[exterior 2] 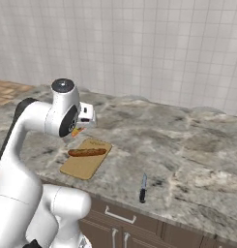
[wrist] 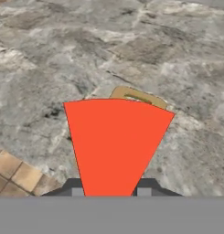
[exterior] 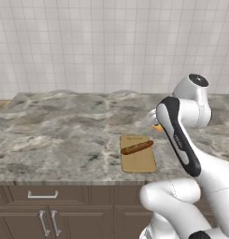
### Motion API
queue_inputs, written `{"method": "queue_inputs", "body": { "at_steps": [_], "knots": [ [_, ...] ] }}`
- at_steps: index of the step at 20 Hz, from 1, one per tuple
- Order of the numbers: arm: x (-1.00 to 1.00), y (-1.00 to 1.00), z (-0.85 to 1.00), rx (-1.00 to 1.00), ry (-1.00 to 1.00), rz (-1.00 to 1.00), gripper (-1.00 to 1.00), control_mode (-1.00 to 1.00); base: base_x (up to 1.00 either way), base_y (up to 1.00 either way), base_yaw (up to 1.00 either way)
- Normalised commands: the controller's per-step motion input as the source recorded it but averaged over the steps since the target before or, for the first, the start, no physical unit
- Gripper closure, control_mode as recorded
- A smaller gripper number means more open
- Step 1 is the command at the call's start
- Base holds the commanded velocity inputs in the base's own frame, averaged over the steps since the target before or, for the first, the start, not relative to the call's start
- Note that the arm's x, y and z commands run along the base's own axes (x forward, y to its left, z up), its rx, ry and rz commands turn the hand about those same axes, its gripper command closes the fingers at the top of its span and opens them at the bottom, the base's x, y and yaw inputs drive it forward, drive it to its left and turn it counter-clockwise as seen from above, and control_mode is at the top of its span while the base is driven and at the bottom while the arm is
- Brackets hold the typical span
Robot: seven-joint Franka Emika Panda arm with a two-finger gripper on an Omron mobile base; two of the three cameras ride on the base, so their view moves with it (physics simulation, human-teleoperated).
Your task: Retrieve the sausage and cheese from the fridge and place them on the cutting board on the counter.
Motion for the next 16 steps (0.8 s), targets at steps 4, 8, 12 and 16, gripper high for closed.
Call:
{"method": "queue_inputs", "body": {
  "at_steps": [4, 8, 12, 16],
  "knots": [
    [0.43, 0.01, -0.59, -0.14, 0.07, 0.17, 1.0, -1.0, 0.0, 0.0, 0.0],
    [0.25, 0.08, -0.4, -0.09, 0.0, 0.08, 1.0, -1.0, 0.0, 0.0, 0.0],
    [0.66, 0.0, -0.21, 0.0, 0.01, 0.07, 1.0, -1.0, 0.0, 0.0, 0.0],
    [0.68, 0.0, -0.22, 0.0, 0.07, 0.08, 1.0, -1.0, 0.0, 0.0, 0.0]
  ]
}}
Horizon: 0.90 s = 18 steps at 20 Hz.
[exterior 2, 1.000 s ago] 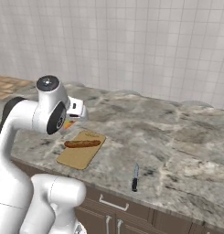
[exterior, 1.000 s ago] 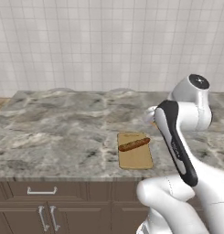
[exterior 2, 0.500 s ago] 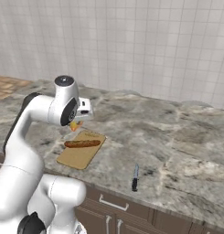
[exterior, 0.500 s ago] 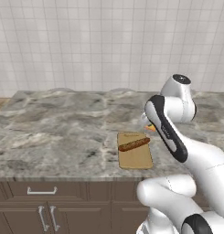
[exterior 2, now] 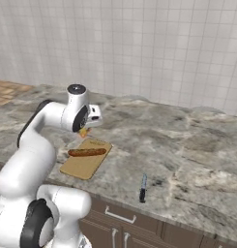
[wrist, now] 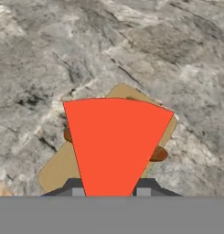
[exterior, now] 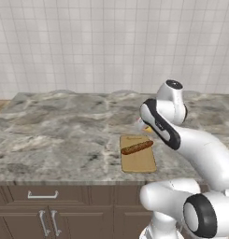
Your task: Retrieve the sausage and cheese from the fridge and place them on the cutting board on the counter.
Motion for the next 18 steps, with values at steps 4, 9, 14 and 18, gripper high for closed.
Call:
{"method": "queue_inputs", "body": {
  "at_steps": [4, 9, 14, 18],
  "knots": [
    [0.81, 0.0, -0.21, -0.01, 0.15, 0.04, 1.0, -1.0, 0.0, 0.0, 0.0],
    [0.71, 0.0, -0.19, 0.0, 0.12, 0.01, 1.0, -1.0, 0.0, 0.0, 0.0],
    [0.27, 0.12, -0.36, -0.03, 0.06, 0.0, 1.0, -1.0, 0.0, 0.0, 0.0],
    [0.15, 0.18, -0.45, -0.04, 0.02, 0.0, 1.0, -1.0, 0.0, 0.0, 0.0]
  ]
}}
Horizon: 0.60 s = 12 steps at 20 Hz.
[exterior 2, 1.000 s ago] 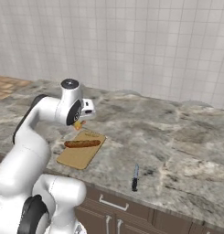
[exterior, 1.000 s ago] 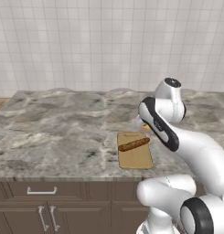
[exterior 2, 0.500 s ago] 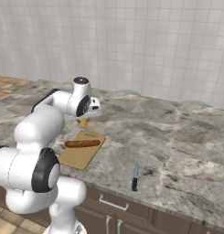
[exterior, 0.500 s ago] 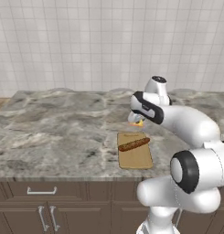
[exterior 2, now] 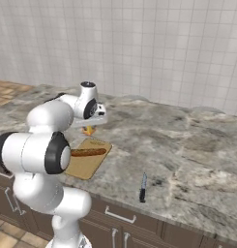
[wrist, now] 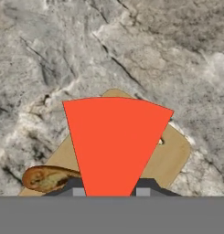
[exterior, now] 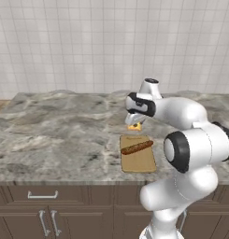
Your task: Retrieve the sausage and cheese from the fridge and place them on the cutting board on the counter.
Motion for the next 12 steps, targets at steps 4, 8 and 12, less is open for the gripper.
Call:
{"method": "queue_inputs", "body": {
  "at_steps": [4, 8, 12],
  "knots": [
    [0.2, 0.14, -0.4, -0.02, 0.02, 0.0, 1.0, -1.0, 0.0, 0.0, 0.0],
    [0.22, 0.02, -0.36, 0.0, 0.04, 0.0, 1.0, -1.0, 0.0, 0.0, 0.0],
    [0.32, 0.0, -0.26, 0.0, 0.04, 0.0, 1.0, -1.0, 0.0, 0.0, 0.0]
  ]
}}
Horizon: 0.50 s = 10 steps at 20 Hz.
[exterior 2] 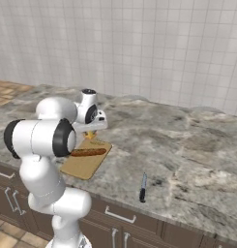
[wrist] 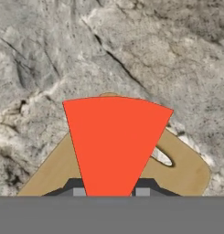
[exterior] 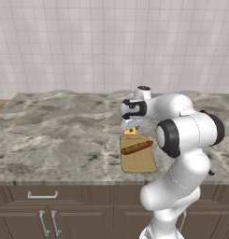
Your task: Retrieve the sausage and cheese from the fridge and place them on the cutting board on the counter.
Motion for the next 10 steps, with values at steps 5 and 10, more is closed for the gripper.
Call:
{"method": "queue_inputs", "body": {
  "at_steps": [5, 10],
  "knots": [
    [0.16, 0.0, -0.24, 0.0, 0.06, 0.0, 1.0, -1.0, 0.0, 0.0, 0.0],
    [0.04, 0.0, -0.22, 0.0, 0.04, 0.0, 1.0, -1.0, 0.0, 0.0, 0.0]
  ]
}}
